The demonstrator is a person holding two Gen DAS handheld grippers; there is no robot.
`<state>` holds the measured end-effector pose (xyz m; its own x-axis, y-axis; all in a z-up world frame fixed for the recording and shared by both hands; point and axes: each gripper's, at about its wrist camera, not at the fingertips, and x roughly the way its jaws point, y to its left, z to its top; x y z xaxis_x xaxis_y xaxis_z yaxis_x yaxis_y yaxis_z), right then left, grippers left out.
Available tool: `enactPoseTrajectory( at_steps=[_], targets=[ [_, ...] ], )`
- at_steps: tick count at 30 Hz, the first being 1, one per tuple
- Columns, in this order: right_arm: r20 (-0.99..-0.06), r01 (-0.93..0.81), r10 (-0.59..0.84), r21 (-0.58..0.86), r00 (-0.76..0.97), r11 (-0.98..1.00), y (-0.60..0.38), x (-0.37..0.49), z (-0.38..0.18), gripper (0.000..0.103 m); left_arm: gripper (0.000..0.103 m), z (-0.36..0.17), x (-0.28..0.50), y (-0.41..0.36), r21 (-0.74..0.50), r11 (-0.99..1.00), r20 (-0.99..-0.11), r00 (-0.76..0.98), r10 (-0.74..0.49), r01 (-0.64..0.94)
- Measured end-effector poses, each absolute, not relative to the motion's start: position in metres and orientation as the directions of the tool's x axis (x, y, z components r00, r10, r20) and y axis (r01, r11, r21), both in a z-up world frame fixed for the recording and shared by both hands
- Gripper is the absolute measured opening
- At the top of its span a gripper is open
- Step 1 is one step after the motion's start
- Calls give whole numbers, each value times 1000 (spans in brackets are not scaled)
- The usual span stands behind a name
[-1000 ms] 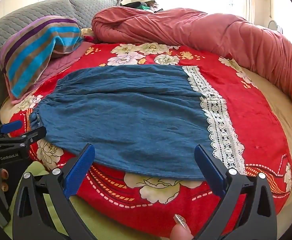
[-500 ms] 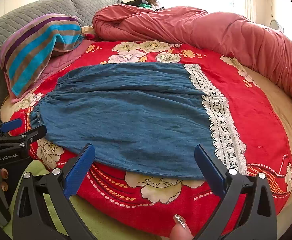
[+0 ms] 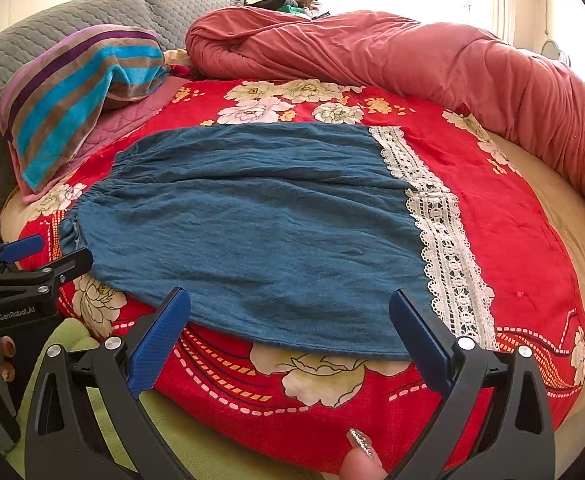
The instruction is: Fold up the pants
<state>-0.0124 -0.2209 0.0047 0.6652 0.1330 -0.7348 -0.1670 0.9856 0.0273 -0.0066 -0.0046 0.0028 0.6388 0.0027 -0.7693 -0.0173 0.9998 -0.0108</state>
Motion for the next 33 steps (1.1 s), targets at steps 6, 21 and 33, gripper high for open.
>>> enactPoseTrajectory(
  at_steps=[6, 21, 33],
  targets=[
    [-734, -169, 132, 24, 666, 985, -222, -12, 5, 99, 95, 3, -7, -4, -11, 1000, -769, 639, 2, -16],
    [-740, -175, 133, 21, 660, 984, -222, -12, 2, 99, 95, 2, -6, -3, -12, 1000, -771, 637, 2, -17],
    [-741, -183, 153, 42, 653, 982, -223, 5, 3, 99, 95, -3, -3, -2, -10, 1000, -777, 629, 4, -18]
  ],
)
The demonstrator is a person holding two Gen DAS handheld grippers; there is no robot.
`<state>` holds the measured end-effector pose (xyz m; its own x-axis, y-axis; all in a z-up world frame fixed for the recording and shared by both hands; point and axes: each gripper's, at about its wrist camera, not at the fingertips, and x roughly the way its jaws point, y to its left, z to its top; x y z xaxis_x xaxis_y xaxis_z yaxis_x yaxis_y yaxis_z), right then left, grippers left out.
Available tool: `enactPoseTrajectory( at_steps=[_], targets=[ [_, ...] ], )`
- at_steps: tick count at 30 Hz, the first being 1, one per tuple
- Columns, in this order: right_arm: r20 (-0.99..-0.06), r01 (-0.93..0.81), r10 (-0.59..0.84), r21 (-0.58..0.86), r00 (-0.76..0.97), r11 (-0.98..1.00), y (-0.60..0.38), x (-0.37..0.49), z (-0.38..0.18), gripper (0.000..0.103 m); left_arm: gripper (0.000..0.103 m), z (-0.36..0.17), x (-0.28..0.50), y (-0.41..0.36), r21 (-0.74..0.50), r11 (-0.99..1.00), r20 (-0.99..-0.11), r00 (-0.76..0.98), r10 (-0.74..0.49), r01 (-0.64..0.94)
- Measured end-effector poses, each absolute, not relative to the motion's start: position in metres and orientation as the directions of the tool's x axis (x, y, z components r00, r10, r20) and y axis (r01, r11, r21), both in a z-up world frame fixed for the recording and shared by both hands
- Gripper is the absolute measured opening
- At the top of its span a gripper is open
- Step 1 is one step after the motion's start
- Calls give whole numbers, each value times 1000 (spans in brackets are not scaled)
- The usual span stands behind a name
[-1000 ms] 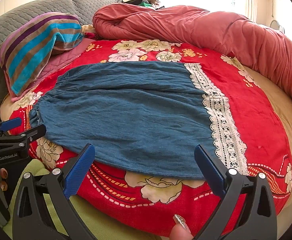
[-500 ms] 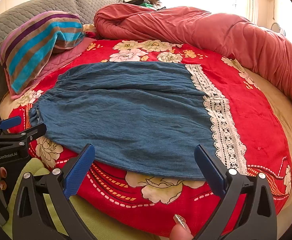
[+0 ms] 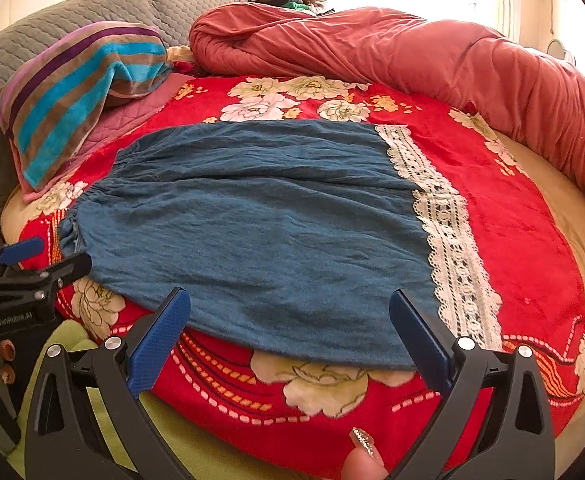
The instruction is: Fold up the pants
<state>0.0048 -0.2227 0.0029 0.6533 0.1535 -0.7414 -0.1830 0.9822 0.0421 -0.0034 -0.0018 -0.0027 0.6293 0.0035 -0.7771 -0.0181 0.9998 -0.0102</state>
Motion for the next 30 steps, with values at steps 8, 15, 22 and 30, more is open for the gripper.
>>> enactPoseTrajectory(
  at_steps=[8, 15, 22, 30],
  targets=[
    [-735, -190, 171, 58, 656, 980, -228, 48, 6, 99, 95, -9, 21, 22, -36, 997, -802, 597, 11, -66],
    [-733, -295, 253, 75, 631, 953, -212, 97, 9, 99, 95, -8, 56, 55, -36, 992, -816, 576, 40, -120],
    [-730, -356, 268, 36, 629, 934, -186, 156, 12, 99, 95, -8, 101, 82, -32, 990, -825, 563, 50, -135],
    [-758, -461, 266, -53, 596, 886, -139, 225, 0, 99, 95, -10, 157, 113, -54, 988, -840, 542, 35, -147]
  ],
)
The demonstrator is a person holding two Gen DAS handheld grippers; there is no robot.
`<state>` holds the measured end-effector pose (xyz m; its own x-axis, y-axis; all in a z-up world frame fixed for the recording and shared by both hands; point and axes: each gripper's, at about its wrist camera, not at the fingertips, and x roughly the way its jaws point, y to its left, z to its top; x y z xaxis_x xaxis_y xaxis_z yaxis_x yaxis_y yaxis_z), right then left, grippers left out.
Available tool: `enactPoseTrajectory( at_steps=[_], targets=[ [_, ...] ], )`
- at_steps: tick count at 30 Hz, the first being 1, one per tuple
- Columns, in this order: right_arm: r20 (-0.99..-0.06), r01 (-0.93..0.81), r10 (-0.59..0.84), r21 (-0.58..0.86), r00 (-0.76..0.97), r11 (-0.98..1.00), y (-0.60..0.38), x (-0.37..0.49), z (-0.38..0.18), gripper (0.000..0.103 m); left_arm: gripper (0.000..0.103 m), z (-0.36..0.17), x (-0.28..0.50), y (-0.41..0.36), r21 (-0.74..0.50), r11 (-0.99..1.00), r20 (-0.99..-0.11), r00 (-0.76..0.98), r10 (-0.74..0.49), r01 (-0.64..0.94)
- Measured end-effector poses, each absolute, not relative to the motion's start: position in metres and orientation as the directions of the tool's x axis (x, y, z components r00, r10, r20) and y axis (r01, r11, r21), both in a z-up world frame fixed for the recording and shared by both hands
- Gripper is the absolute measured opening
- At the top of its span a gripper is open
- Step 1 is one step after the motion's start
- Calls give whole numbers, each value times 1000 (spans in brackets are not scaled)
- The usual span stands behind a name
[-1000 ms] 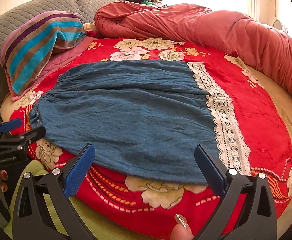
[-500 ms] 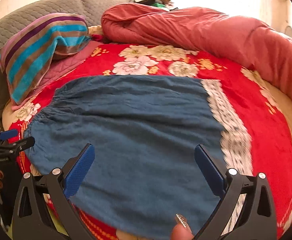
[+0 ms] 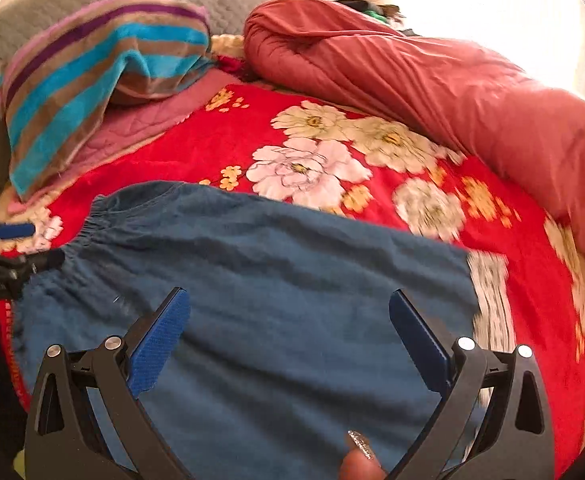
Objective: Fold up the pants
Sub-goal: 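Grasp the denim waistband with the left gripper while the right gripper grasps the waistband edge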
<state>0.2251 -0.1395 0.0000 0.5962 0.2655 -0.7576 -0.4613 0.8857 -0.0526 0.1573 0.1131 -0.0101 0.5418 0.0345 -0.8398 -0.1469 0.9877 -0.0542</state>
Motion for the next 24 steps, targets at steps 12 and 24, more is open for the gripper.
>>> enactPoseTrajectory(
  at_steps=[12, 24],
  targets=[
    [-838, -555, 266, -51, 476, 831, -100, 320, -37, 99, 95, -41, 240, 135, 19, 995, -881, 470, 62, -96],
    [-881, -711, 231, -153, 413, 687, -56, 352, -63, 99, 37, -57, 264, 132, -6, 1000, -880, 476, 9, -29]
  ],
)
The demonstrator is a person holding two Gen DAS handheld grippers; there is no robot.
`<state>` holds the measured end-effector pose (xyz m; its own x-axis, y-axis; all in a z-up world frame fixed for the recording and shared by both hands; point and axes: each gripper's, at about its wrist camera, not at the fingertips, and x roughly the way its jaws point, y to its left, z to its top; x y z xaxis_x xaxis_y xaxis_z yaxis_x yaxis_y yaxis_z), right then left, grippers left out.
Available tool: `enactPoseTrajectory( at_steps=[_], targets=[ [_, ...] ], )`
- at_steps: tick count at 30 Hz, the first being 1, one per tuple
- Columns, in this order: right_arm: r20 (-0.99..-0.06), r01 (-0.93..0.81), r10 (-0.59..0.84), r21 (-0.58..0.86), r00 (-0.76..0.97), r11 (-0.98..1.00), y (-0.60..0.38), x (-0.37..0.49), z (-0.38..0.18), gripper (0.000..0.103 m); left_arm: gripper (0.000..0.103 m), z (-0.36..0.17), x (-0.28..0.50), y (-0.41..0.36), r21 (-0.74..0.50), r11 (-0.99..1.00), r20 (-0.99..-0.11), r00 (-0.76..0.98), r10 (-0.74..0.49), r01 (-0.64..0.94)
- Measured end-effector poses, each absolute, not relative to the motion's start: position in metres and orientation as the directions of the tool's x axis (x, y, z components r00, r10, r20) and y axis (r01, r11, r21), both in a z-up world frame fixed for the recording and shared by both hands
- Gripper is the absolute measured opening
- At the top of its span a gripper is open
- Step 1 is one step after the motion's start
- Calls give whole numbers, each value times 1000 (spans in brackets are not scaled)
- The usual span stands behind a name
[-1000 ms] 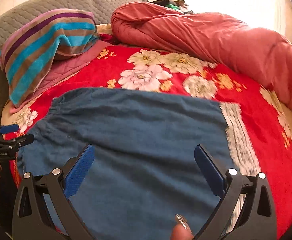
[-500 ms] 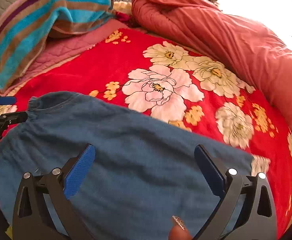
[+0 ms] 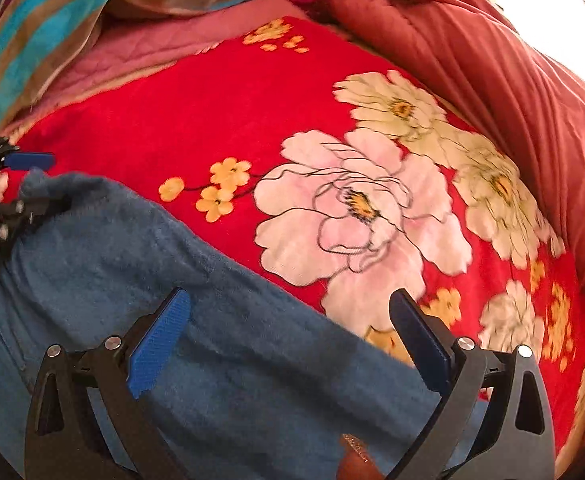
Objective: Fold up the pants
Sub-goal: 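Grasp the denim waistband with the left gripper while the right gripper grasps the waistband edge, then lift the pants with both grippers and flip them over, back pocket up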
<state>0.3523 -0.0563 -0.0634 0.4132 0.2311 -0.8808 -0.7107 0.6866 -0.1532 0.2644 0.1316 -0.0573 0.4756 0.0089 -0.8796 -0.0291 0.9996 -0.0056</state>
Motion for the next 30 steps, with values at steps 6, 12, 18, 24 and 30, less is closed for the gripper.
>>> enactPoseTrajectory(
  at_steps=[6, 12, 18, 24, 30],
  targets=[
    [-875, -745, 228, -198, 428, 637, -49, 345, -69, 97, 27, -33, 243, 123, 17, 1000, -821, 572, 11, 5],
    [-863, -779, 277, -191, 423, 597, -47, 333, -67, 78, 27, -4, 224, 122, -57, 998, -771, 635, -54, 16],
    [-856, -806, 327, -159, 400, 570, -41, 317, -61, 24, 27, -7, 217, 113, -40, 999, -770, 636, -47, 25],
    [-798, -764, 409, -98, 443, 637, -69, 293, -30, 9, 27, -3, 203, 122, -79, 997, -764, 642, -55, -9],
    [-730, -749, 497, -30, 468, 662, -103, 240, 4, 9, 27, 9, 175, 115, -83, 996, -740, 668, -76, 22]
  ],
)
